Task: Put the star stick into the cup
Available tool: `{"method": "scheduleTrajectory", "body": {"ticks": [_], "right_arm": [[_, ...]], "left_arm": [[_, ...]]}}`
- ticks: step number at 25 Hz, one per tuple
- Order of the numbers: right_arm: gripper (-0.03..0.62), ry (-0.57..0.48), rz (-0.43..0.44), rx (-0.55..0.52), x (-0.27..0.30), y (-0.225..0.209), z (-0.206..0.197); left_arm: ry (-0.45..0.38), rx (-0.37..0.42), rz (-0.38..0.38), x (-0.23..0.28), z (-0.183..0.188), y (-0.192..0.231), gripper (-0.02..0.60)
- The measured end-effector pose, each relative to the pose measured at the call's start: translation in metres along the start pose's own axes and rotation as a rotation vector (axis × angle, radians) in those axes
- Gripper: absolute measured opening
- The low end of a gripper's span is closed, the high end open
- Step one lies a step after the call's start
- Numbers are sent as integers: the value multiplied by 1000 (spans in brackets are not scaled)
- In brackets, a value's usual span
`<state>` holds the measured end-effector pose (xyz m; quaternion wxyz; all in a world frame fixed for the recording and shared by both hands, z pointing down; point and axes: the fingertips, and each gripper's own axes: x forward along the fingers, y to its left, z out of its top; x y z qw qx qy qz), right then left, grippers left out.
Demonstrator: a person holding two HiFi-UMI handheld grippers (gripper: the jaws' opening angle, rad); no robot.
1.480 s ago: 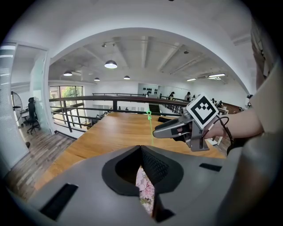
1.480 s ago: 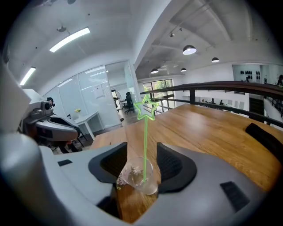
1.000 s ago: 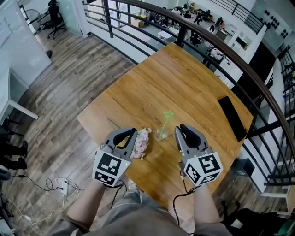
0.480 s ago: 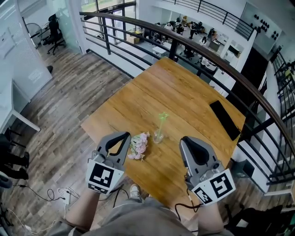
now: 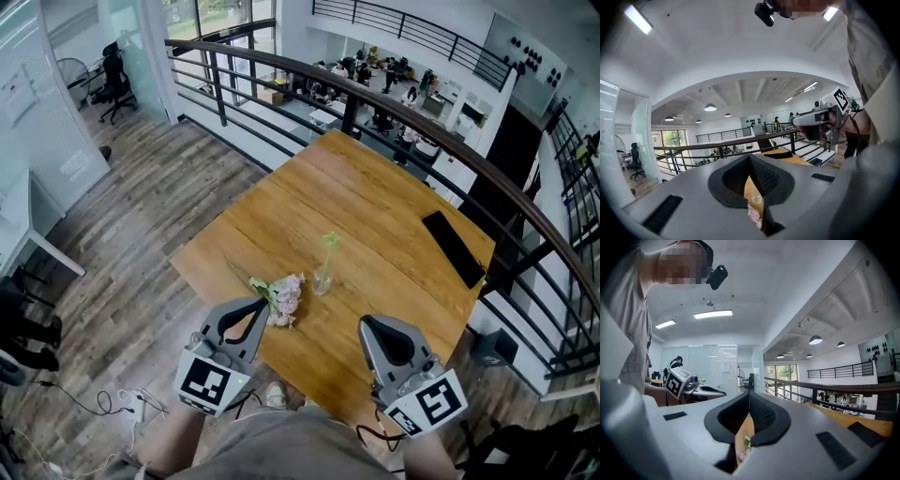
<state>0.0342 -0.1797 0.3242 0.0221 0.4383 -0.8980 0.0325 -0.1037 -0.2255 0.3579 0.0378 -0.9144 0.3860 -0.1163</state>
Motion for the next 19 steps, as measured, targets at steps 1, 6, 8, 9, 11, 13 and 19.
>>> {"method": "scheduleTrajectory", "body": {"ticks": [1,6,8,9,11,13,19], "right_arm": [[32,7,4,-1,0,1,-3],[32,58,13,-27,6,8,-15],[32,61,15,-31,6,11,-16],[32,60,17,-29,6,12,-16],[32,62,20,-27,6,12,-16],[32,74,21,-29,6,11,-19],[32,84,28,-27,5,10,-26]], "left_arm": [[10,14,-5,0,-3,-1,15],[26,27,-11,-2,-8,-3,15],[25,25,-5,-5,-7,-3,15],[24,25,-2,-6,-6,-2,15],[23,27,5,-7,-4,-2,15],[21,21,15,-7,-4,-1,15],[18,3,23,-7,-4,-3,15]]}}
